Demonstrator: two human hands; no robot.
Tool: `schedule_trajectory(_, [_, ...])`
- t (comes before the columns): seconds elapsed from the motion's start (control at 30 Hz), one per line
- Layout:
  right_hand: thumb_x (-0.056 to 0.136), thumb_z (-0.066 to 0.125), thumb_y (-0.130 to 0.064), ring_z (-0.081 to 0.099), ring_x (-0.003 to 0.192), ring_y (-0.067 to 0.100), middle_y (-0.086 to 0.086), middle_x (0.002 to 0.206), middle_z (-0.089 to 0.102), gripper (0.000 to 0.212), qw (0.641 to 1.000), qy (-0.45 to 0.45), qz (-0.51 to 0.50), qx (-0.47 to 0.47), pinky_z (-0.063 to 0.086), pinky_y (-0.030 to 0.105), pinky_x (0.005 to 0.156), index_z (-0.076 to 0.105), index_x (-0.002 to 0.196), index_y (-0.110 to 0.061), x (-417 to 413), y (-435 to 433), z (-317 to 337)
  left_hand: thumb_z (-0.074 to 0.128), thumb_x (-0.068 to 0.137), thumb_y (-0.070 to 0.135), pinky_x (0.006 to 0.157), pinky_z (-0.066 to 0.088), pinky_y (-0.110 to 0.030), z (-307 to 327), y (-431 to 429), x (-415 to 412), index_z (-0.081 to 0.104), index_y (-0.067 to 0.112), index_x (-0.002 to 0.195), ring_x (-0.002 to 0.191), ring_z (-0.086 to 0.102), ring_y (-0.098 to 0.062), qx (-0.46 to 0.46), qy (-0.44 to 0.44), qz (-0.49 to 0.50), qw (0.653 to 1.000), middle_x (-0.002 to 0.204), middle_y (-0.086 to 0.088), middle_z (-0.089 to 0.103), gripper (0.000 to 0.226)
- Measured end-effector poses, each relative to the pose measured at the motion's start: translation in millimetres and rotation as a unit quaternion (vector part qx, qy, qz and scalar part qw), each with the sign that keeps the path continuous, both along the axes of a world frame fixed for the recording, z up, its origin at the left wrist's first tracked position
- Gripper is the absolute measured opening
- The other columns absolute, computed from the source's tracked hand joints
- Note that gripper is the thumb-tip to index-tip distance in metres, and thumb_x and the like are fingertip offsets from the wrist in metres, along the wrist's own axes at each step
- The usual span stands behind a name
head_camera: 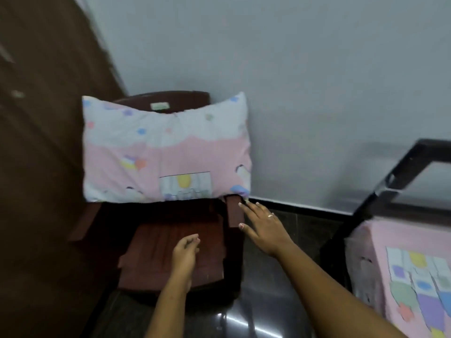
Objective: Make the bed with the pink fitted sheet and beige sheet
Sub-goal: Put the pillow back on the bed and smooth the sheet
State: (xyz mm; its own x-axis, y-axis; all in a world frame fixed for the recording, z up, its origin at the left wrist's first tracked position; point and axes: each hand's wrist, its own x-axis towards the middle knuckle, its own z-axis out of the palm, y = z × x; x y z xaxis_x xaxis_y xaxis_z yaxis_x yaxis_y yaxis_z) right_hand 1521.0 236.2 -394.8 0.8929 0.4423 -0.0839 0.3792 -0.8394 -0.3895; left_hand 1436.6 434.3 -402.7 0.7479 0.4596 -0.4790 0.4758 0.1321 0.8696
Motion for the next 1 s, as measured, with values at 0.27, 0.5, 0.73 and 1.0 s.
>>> schedule_trajectory(0.27, [0.087,0.026,-0.066,0.014,0.144,0.021,-0.006,0.159,0.015,0.073,0.996,-0.032,0.084,-0.011,0.022,0.038,0.116,0.016,0.151,-0.032,19,119,96,0.04,0.099,0.021,0.104,0.031,-0.04,68,115,-24,0.051,0.016,0.132,0.128,0.046,-0.024,-0.205,-0.006,0.165,0.965,0.139,-0.004,0.051,0.035])
schedule_trajectory(0.5, [0.09,0.047,-0.056,0.008,0.145,0.02,-0.009,0.159,0.009,0.069,0.99,-0.012,0.144,-0.006,0.018,0.039,0.116,0.02,0.15,-0.035,28,188,109,0.039,0.099,0.018,0.106,0.03,-0.041,87,179,-17,0.05,0.014,0.132,0.129,0.045,-0.025,-0.217,-0.021,0.25,0.944,0.139,-0.005,0.051,0.036])
schedule_trajectory(0.73, [0.09,0.05,-0.054,0.009,0.144,0.025,-0.006,0.159,0.008,0.069,0.994,0.01,0.098,-0.043,0.022,0.044,0.115,0.022,0.15,-0.033,78,186,111,0.041,0.098,0.018,0.108,0.028,-0.041,78,173,9,0.05,0.013,0.132,0.13,0.045,-0.024,-0.254,0.022,0.23,0.939,0.139,-0.005,0.051,0.036])
schedule_trajectory(1.0, [0.091,0.05,-0.052,0.009,0.145,0.027,-0.004,0.16,0.01,0.067,0.993,0.023,0.109,-0.041,0.023,0.045,0.115,0.024,0.149,-0.031,163,216,121,0.04,0.098,0.018,0.107,0.029,-0.042,70,180,80,0.048,0.011,0.134,0.13,0.044,-0.026,-0.243,0.043,0.252,0.936,0.14,-0.006,0.05,0.037])
